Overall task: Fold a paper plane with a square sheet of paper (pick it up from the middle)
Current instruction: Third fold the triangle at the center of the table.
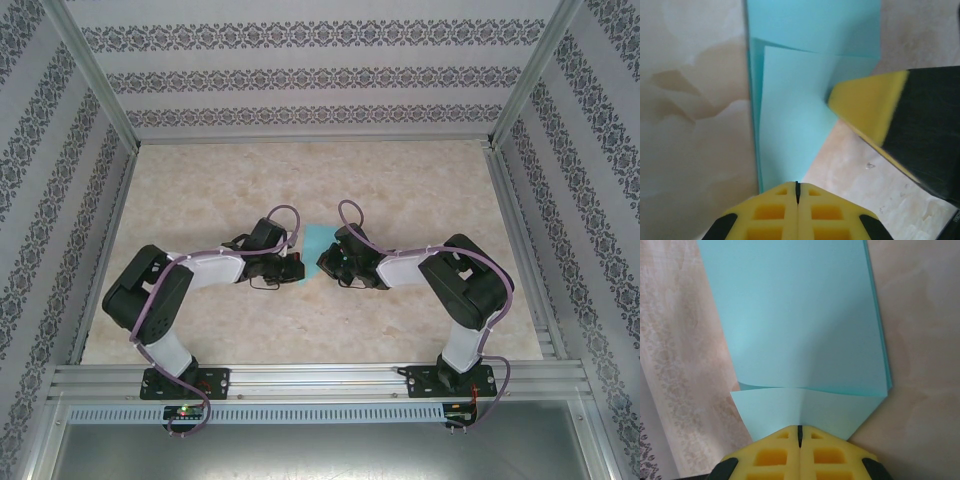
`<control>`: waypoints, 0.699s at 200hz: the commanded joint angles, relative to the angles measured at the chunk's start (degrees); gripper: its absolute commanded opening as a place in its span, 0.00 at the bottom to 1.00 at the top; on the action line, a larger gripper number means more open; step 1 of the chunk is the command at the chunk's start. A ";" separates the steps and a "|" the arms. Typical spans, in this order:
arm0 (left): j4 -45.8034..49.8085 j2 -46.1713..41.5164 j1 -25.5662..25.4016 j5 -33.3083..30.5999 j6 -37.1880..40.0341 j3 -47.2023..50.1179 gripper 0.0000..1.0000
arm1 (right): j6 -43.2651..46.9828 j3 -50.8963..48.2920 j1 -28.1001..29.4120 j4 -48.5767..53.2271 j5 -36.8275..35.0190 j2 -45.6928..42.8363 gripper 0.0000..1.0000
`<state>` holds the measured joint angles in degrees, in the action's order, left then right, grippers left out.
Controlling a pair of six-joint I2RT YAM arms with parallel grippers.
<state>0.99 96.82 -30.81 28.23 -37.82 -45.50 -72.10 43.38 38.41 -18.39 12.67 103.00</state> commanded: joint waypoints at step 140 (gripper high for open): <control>7.83 5.04 -0.57 -2.28 0.30 -2.59 0.00 | 8.76 2.96 4.46 1.18 0.73 0.62 0.00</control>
<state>3.62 99.68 -30.79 28.05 -37.98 -48.05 -62.87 44.56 42.28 -16.45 11.88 101.38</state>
